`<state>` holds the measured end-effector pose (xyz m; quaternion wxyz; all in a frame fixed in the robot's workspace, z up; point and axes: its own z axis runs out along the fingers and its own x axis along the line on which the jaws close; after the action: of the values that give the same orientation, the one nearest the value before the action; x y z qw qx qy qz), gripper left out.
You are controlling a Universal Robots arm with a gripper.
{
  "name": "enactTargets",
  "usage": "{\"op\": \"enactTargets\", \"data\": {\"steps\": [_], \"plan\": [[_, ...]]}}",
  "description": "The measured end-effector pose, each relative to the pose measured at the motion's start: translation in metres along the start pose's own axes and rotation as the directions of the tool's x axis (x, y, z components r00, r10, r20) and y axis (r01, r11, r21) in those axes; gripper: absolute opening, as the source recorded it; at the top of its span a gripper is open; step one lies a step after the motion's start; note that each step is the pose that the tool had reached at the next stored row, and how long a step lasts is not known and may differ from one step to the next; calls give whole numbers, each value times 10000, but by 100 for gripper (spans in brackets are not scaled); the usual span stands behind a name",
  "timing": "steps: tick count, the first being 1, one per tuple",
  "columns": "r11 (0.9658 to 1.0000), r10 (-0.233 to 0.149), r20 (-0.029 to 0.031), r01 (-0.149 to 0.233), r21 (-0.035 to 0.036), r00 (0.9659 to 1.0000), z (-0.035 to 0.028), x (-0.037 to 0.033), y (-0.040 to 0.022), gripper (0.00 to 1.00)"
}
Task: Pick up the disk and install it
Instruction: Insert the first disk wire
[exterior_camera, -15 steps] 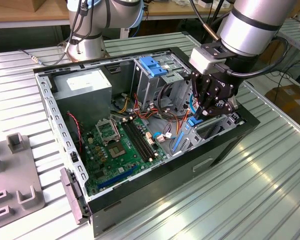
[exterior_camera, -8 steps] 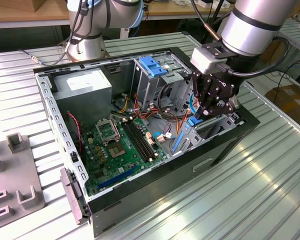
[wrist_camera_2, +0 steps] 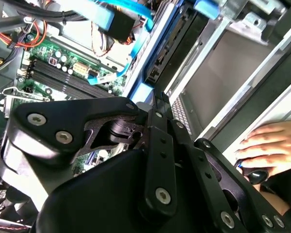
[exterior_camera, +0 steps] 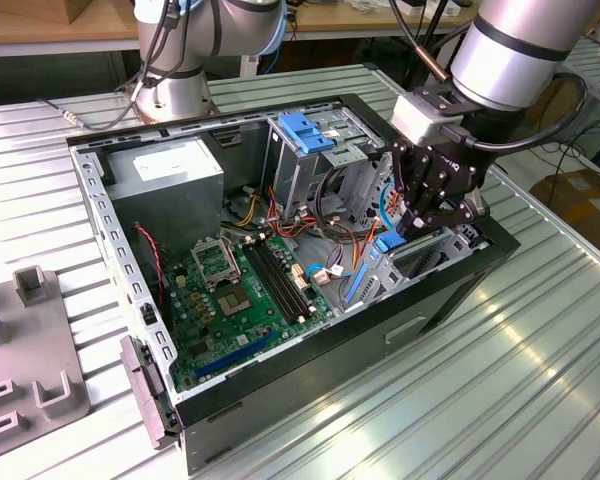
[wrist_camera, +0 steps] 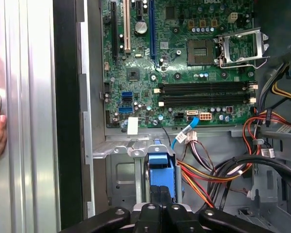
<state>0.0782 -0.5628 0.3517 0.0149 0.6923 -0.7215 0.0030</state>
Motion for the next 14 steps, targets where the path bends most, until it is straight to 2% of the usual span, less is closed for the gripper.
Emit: {"op": "enactTargets", "data": {"steps": [6,8,14], "plan": [[10000,0,0,0,0,10000,-1,-5,-121,10],[10000,-43,0,43,0,10000,-1,-3,-136,10],[9973,-732,-12,732,18,9973,-36,-1,-148,10]]}}
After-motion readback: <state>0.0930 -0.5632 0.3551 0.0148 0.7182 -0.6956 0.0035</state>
